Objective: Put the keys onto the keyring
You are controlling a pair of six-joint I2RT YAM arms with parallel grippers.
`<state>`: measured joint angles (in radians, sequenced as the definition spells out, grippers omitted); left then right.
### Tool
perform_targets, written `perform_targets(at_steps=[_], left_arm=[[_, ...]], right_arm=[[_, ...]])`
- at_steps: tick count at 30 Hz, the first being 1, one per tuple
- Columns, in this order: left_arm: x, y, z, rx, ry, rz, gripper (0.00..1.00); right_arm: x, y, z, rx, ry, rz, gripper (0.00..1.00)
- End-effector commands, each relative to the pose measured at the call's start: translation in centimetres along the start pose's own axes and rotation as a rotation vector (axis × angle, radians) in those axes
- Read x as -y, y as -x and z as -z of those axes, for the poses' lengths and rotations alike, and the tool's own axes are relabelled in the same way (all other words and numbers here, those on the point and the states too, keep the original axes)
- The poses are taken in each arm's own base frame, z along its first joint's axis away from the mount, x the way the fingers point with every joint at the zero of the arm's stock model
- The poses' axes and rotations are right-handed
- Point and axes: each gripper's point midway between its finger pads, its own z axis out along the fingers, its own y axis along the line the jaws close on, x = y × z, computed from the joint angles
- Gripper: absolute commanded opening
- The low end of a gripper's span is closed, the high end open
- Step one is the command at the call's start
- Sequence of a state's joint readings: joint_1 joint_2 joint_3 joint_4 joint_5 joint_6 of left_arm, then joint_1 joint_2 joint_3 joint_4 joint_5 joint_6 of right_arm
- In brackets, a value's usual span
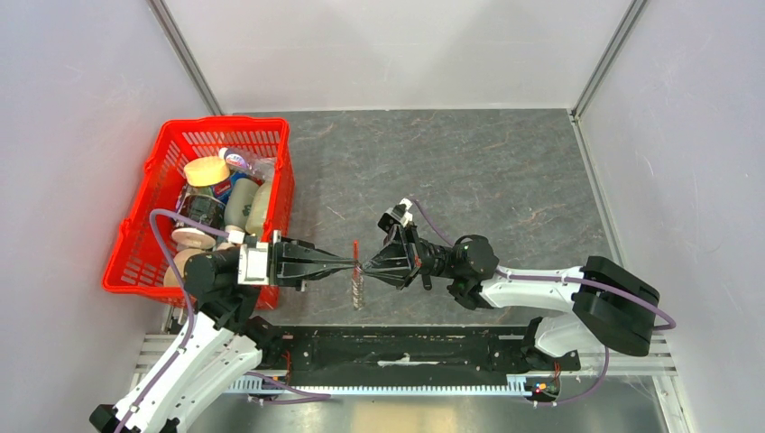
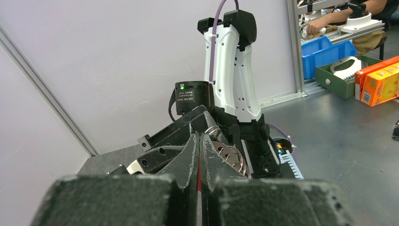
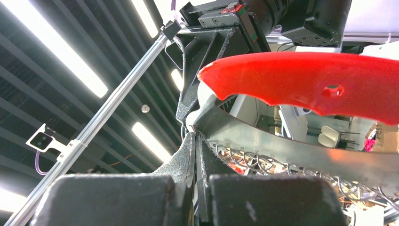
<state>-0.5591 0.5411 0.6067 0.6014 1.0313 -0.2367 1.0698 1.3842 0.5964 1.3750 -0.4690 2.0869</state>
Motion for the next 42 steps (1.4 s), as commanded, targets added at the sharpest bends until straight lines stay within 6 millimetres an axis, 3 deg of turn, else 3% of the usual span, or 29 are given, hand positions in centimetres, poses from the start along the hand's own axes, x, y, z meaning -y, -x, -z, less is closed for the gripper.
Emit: perform_targets(at_steps=[1, 8, 10, 13, 17, 23, 27, 31, 35, 39, 42], left_arm=[[0.8, 1.4, -0.3, 0.028, -0.042, -0.025, 0.02], [1.2, 1.7, -0.1, 0.038, -0.031, -0.015, 0.02], [1.0, 1.8, 0.1, 0.039, -0.005, -0.007, 0.02], [1.1, 1.8, 0.4, 0.031, 0.026, 0.008, 0.02], [1.5, 2.3, 1.0, 0.037, 0.059, 0.002, 0.02], [1.7, 2.8, 1.4, 0.023, 0.087, 0.013, 0.02], [0.9, 2.0, 1.5, 0.009, 0.142, 0.062, 0.02], [0.3, 1.1, 1.8, -0.036, 0.203, 0.167, 0.02], [-0.4, -1.0, 2.8, -0.11, 0.283, 0.214, 0.02], [-1.0, -1.9, 3.2, -0.154, 0.342, 0.278, 0.02], [-1.8, -2.7, 4.1, -0.21, 0.429, 0.313, 0.02]], right_arm=[[-2.9, -0.4, -0.1, -0.008, 0.079, -0.143, 0.0], [-3.1, -0.1, -0.1, 0.004, 0.092, -0.144, 0.02], [-3.2, 0.0, -0.1, 0.008, 0.097, -0.14, 0.19], [-3.2, 0.1, 0.1, 0.017, 0.101, -0.136, 0.38], [-3.7, 0.4, 0.4, 0.032, 0.116, -0.115, 0.53], [-3.9, 0.7, 0.3, 0.033, 0.098, -0.077, 0.56], [-3.3, 2.8, 1.2, 0.069, 0.041, -0.028, 0.53], [-1.4, 3.6, 2.7, 0.096, -0.044, 0.031, 0.54], [3.3, 4.8, 4.7, 0.155, -0.253, 0.11, 0.56], [6.0, 5.9, 6.5, 0.163, -0.415, 0.23, 0.59], [9.5, 7.4, 9.4, 0.202, -0.683, 0.367, 0.63]])
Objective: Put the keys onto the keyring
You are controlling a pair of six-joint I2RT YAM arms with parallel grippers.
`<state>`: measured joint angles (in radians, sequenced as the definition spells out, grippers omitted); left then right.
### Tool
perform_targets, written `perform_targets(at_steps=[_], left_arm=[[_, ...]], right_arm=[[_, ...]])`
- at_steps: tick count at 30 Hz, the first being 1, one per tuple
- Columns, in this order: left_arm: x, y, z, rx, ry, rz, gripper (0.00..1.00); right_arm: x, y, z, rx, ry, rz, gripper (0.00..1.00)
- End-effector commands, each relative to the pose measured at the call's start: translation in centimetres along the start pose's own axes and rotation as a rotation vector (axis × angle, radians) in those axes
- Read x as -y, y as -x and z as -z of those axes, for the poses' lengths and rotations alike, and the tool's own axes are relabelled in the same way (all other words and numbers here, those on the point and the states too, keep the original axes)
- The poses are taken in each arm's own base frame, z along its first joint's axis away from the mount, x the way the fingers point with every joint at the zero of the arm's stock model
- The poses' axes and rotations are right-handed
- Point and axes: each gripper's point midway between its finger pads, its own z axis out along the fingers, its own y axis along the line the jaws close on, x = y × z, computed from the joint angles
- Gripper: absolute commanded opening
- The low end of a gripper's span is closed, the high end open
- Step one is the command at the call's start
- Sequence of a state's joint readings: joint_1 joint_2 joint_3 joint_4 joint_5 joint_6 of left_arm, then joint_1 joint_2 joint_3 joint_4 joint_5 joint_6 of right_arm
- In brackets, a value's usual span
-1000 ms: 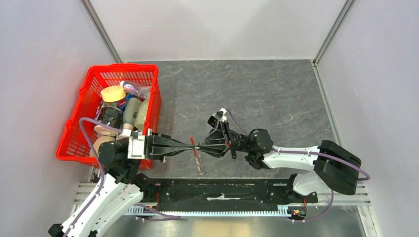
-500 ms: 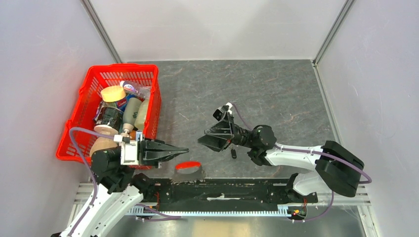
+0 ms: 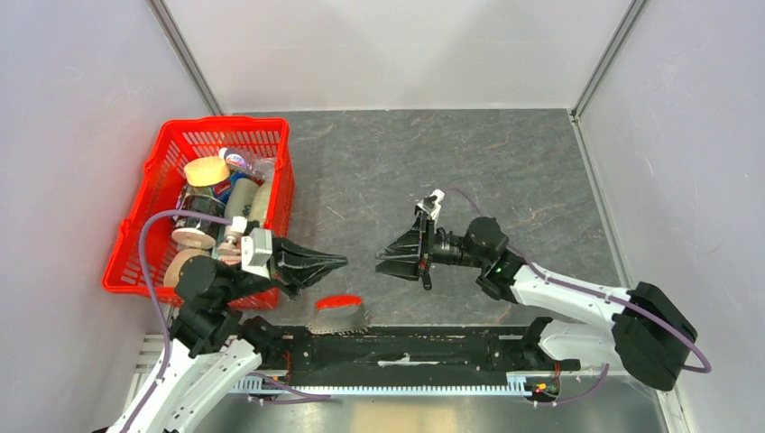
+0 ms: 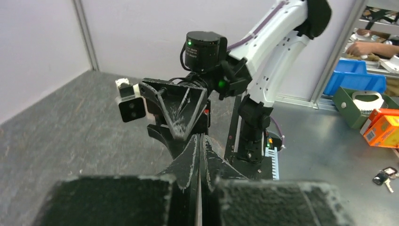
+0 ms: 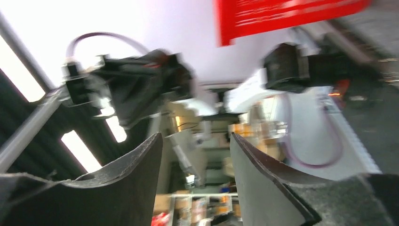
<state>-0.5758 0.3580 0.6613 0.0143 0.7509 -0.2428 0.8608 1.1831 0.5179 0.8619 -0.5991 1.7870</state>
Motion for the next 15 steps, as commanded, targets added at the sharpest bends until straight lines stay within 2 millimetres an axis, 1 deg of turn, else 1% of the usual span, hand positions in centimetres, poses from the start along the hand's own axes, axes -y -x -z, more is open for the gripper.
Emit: perform_targets(at_steps=[1, 3, 5, 7, 9, 11, 13, 15], left_arm=[[-1.9, -0.1, 0.9, -0.067, 0.159, 0.048, 0.02], [-2.6, -0.8, 1.5, -0.112, 0.226, 0.091, 0.05], [-3.2, -1.5, 2.1, -0.145, 0.29, 0.133, 0.07], [-3.3, -2.4, 2.6, -0.174, 0.316, 0.159, 0.13], [-3.4, -3.4, 3.1, -0.194, 0.338, 0.171, 0.22], [-4.0, -4.2, 3.8, -0.203, 0.385, 0.177, 0.26], [-4.2, -4.7, 4.5, -0.201, 0.422, 0.17, 0.29], [-4.6, -4.7, 5.0, -0.171, 0.463, 0.181, 0.37]], right_arm=[[7.7, 1.6, 2.5, 0.039, -0.425, 0.295, 0.63], [9.4, 3.0, 4.3, 0.1, -0.582, 0.383, 0.63], [10.1, 3.7, 5.8, 0.127, -0.683, 0.448, 0.64], [10.9, 3.9, 6.9, 0.129, -0.757, 0.463, 0.63], [11.8, 3.4, 7.1, 0.108, -0.772, 0.43, 0.63], [13.4, 2.7, 6.8, 0.087, -0.779, 0.399, 0.63], [15.4, 1.7, 6.3, 0.062, -0.835, 0.408, 0.63], [17.4, 1.2, 5.6, 0.035, -0.901, 0.431, 0.63]])
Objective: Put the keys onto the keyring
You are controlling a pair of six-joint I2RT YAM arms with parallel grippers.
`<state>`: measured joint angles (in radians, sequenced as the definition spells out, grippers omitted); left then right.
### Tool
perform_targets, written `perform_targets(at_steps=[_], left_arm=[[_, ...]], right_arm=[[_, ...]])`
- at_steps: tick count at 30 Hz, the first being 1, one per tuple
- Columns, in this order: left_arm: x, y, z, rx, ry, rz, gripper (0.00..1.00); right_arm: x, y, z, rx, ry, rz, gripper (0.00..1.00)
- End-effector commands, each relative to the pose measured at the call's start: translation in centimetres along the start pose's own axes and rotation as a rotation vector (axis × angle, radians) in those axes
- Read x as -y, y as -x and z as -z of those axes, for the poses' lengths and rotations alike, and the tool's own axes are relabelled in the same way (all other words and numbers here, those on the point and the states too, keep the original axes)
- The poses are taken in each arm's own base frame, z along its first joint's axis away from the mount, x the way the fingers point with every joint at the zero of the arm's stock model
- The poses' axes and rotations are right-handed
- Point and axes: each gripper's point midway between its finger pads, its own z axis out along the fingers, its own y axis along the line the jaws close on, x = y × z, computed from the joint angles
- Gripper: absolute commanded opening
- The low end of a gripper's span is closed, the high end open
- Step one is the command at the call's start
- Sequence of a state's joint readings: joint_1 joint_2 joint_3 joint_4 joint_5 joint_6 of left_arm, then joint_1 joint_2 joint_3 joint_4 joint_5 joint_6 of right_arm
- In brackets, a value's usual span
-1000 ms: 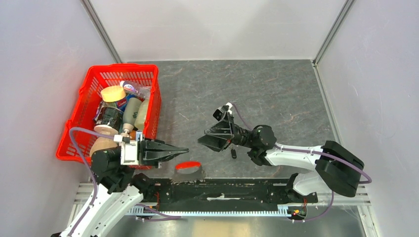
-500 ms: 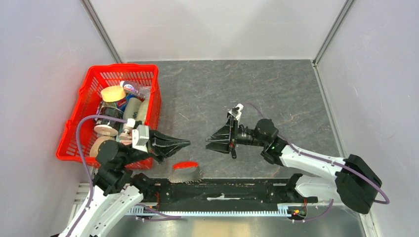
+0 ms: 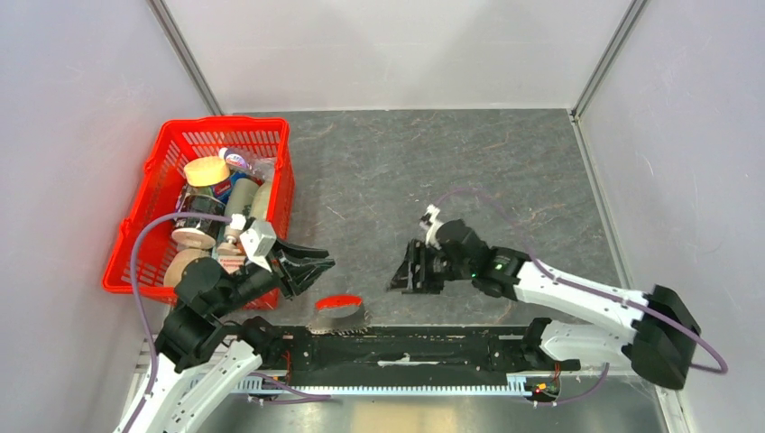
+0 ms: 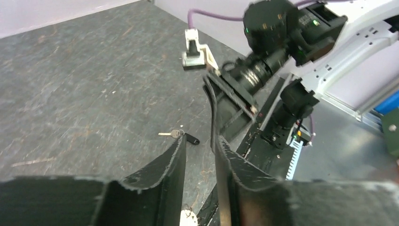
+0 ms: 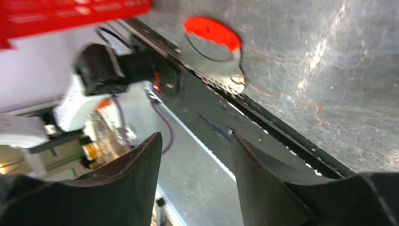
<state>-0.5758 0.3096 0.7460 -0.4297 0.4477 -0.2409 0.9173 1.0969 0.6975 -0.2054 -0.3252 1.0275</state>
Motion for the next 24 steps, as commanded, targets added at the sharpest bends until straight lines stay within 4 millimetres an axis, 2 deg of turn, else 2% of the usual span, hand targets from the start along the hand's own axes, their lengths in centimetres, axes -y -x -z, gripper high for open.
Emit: perform_targets(at_steps=[1, 5, 7, 8, 13, 16, 20, 24], left_arm=[[-1.7, -0.8, 1.0, 0.023, 0.112, 0.018, 0.42], [-2.0, -1.1, 1.3, 0.033, 0.136, 0.044, 0.57], [-1.9, -1.1, 1.1, 0.021, 0.127, 0.049, 0.71], [-1.9, -1.3, 0.9, 0.013, 0.123, 0.051, 0.84], [-2.3, -1.6, 0.9, -0.02, 0.148, 0.06, 0.87], [-3.7, -1.5, 1.5, -0.031, 0.246, 0.071, 0.87], [-4.4, -1.8, 2.3, -0.055, 0.293, 0.039, 0.87], [-4.4, -2.4, 2.5, -0.028, 0.287, 0.033, 0.88]], right_arm=[[2.9, -2.9, -2.9, -0.053, -0.167, 0.104, 0.62], [3.8, -2.9, -4.1, -0.021, -0.295, 0.235, 0.65], [3.6, -3.0, -4.8, -0.025, -0.292, 0.238, 0.66], [3.4, -3.1, -5.2, -0.026, -0.286, 0.232, 0.66], [1.9, -3.9, -7.1, 0.016, -0.285, 0.267, 0.66], [1.8, -4.1, -8.2, 0.012, -0.311, 0.29, 0.66], [1.7, -4.0, -9.1, 0.026, -0.326, 0.29, 0.66], [0.6, -3.5, -10.0, 0.062, -0.325, 0.313, 0.65]])
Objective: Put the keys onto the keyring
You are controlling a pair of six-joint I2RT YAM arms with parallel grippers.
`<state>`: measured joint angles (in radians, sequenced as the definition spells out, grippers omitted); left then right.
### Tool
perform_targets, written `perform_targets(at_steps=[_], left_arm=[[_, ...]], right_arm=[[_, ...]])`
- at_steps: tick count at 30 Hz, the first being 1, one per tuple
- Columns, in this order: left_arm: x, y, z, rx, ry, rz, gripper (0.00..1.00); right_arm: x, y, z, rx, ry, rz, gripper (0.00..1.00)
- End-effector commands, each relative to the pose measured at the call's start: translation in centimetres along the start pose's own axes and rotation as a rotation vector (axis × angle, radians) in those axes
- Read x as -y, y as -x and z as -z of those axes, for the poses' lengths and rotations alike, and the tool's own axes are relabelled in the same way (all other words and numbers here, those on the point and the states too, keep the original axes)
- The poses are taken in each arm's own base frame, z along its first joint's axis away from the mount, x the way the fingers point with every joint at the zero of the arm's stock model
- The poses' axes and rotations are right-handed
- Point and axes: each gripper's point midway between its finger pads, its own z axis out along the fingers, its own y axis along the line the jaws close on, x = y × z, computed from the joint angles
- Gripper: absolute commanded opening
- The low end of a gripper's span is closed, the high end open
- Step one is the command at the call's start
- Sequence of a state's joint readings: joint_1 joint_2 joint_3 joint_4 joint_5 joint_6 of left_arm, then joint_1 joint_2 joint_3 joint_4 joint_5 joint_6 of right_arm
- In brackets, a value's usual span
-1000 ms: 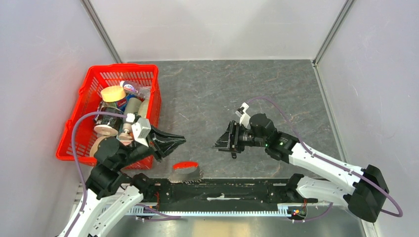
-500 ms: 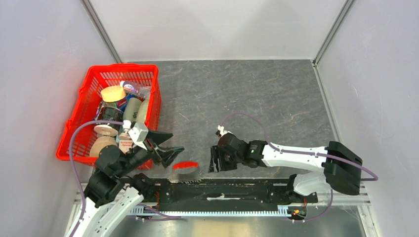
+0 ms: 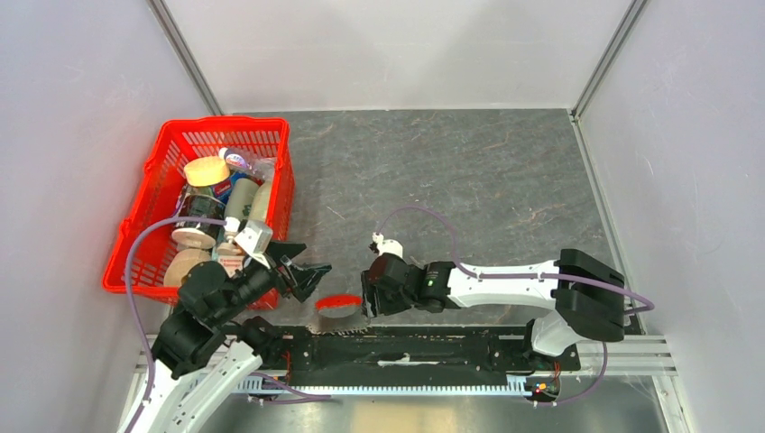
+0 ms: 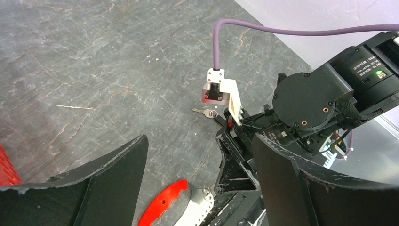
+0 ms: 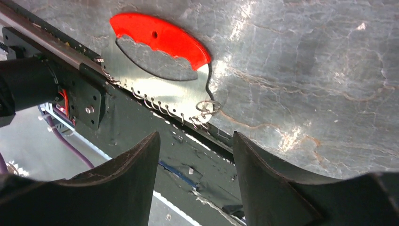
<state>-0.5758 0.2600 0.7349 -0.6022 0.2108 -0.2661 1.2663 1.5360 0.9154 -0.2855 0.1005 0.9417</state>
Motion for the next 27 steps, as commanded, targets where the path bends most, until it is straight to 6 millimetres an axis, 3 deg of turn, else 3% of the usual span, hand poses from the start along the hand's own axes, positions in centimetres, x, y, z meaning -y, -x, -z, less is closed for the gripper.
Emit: perform_targets(at_steps=[1, 7, 13, 23, 27], left_arm=[[-0.6, 0.5, 0.7, 0.049, 0.031, -0.03, 0.89], [-0.9, 0.8, 1.5, 0.087, 0.053, -0.043, 0.89], [-1.3, 1.0, 1.9, 0.11, 0.081, -0.045, 0.9], [-1.6, 1.0, 1.9, 0.11, 0.095, -0.044, 0.9], [-1.7, 1.0, 2.0, 0.109, 0.101, -0.045, 0.9]], right_arm=[[-2.7, 3.1, -0.3, 0.121, 0.017, 0.017, 0.65], [-6.2, 4.8, -2.1, 0.148, 0.059, 0.099, 0.64], [-8.1, 3.3, -5.2, 0.079, 0.134, 0.036, 0.63], [-6.2, 2.1, -8.0, 0.044, 0.065, -0.04, 0.63], [-3.3, 1.7, -9.4, 0.018, 0.001, -0.122, 0.63]])
